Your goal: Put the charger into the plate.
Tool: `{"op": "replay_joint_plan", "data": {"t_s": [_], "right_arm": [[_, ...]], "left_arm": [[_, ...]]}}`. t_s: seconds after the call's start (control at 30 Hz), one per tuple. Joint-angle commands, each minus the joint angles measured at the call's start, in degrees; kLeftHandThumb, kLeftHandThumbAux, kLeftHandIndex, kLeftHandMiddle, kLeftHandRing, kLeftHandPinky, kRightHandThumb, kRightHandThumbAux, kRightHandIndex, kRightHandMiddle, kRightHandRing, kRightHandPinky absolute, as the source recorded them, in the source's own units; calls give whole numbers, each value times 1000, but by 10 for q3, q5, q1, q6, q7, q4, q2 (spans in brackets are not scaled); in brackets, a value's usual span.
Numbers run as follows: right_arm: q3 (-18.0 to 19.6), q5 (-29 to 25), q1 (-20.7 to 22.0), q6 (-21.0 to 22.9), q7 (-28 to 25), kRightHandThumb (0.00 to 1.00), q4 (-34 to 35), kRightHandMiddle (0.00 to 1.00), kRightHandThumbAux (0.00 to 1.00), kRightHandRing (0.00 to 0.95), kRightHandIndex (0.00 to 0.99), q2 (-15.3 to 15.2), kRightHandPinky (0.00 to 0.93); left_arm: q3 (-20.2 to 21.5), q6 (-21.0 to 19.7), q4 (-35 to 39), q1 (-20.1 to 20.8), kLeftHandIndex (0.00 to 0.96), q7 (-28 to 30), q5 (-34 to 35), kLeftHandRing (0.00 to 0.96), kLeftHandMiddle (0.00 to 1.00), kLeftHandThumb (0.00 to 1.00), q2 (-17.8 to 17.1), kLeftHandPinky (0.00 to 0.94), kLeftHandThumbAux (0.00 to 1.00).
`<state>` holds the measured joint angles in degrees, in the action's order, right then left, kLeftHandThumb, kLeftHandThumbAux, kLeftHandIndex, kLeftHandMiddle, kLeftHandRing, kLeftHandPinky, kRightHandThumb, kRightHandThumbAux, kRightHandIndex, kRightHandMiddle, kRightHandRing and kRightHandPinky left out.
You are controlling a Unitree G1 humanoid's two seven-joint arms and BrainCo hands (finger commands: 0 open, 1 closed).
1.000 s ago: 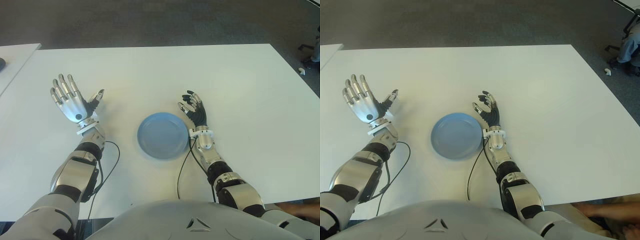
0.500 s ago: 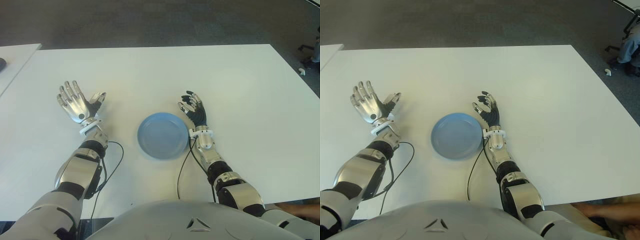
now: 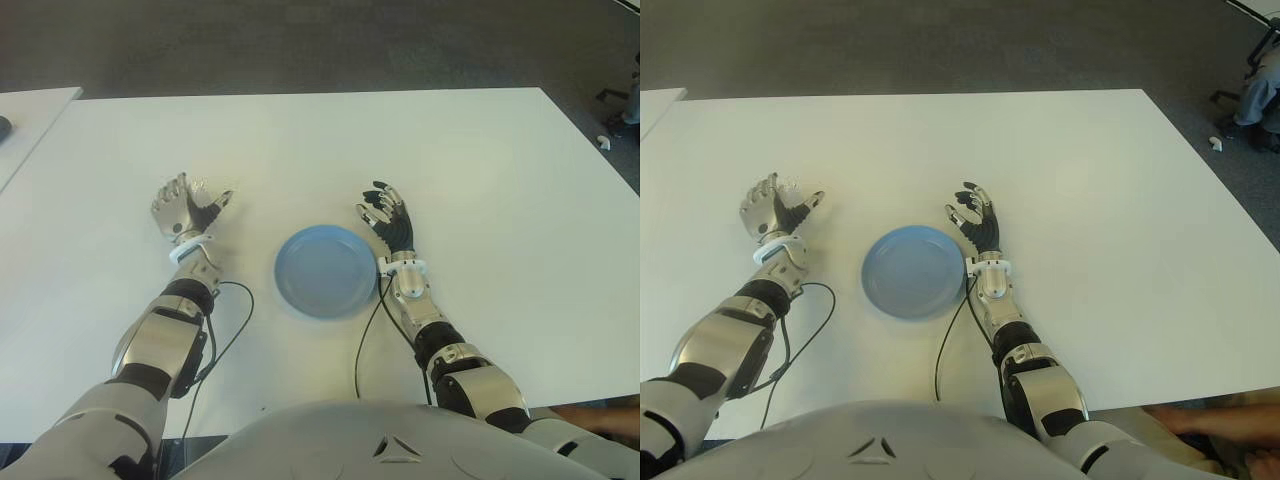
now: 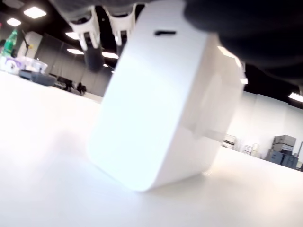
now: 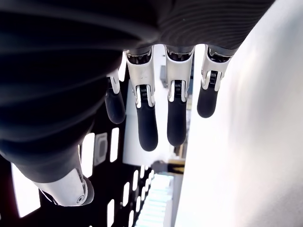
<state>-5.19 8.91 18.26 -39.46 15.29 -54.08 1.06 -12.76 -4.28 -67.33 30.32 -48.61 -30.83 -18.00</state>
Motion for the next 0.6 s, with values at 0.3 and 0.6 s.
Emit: {"op": "replay_joint_plan", "data": {"t_s": [0.3, 0.6], "right_arm": [[-6, 21, -88, 1, 16, 388, -57, 352, 720, 312, 204, -14, 268], [-7, 16, -88, 3, 11, 401, -56, 348, 713, 313, 204, -13, 261]], "left_arm": [[-22, 35, 7, -24, 115, 91, 5, 425, 313, 197, 0, 521, 260], [-38, 28, 1, -19, 97, 151, -1, 412, 298, 228, 5, 497, 235]]}}
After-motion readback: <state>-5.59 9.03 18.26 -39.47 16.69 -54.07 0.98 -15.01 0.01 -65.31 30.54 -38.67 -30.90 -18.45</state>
